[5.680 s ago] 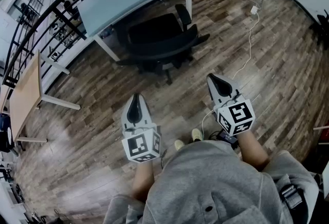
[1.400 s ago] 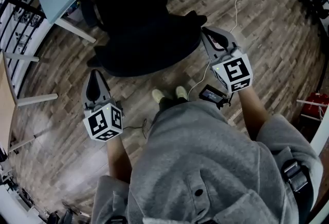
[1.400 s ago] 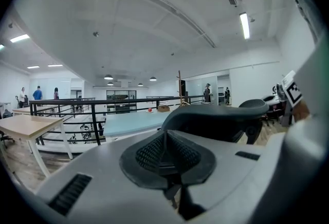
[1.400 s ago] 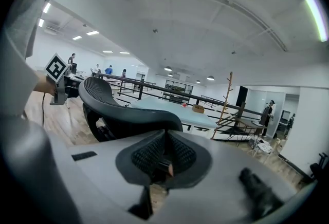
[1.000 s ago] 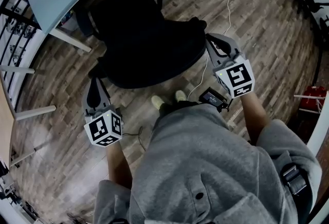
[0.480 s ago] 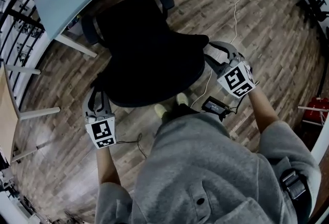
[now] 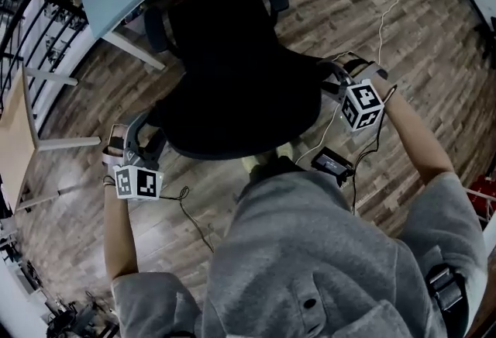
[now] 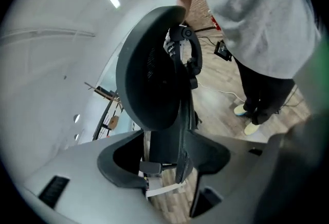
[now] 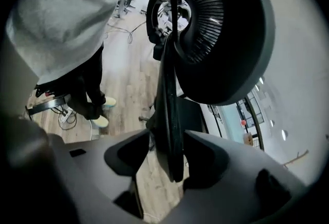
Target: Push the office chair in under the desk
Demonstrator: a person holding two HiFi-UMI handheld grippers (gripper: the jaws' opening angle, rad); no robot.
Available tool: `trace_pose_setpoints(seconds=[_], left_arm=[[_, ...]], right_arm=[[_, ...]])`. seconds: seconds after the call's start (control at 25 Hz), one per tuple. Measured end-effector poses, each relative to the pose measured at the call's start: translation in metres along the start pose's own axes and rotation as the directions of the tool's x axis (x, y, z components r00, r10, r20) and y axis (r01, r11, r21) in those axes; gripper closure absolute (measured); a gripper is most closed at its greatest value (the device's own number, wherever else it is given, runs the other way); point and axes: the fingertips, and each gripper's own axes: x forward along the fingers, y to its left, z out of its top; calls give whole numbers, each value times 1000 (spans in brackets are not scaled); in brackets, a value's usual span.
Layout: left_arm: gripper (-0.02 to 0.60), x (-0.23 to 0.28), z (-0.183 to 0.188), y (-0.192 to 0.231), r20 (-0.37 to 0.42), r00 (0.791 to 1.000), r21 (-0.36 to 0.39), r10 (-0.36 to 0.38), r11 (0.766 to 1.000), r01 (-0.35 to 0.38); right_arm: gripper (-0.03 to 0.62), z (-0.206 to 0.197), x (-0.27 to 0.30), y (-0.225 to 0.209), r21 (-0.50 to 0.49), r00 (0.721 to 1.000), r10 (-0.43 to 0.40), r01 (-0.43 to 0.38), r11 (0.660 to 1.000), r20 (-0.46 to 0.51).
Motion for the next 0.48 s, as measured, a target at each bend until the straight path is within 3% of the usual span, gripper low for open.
trace_pose_setpoints(seconds=[0.12, 0.32, 0.48], left_arm=[[293, 0, 2, -1, -48, 997, 76, -58, 995, 61], [285, 29, -34, -32, -156, 975, 40, -159, 985, 167], [284, 74, -51, -46, -185, 964, 63, -189, 977, 203]], right_arm=[[390, 1, 12, -2, -26, 1000, 15, -15, 1000, 9], [390, 28, 40, -6, -24, 999, 28, -27, 999, 26], [396, 30, 50, -7, -54, 999, 44, -43, 998, 14]])
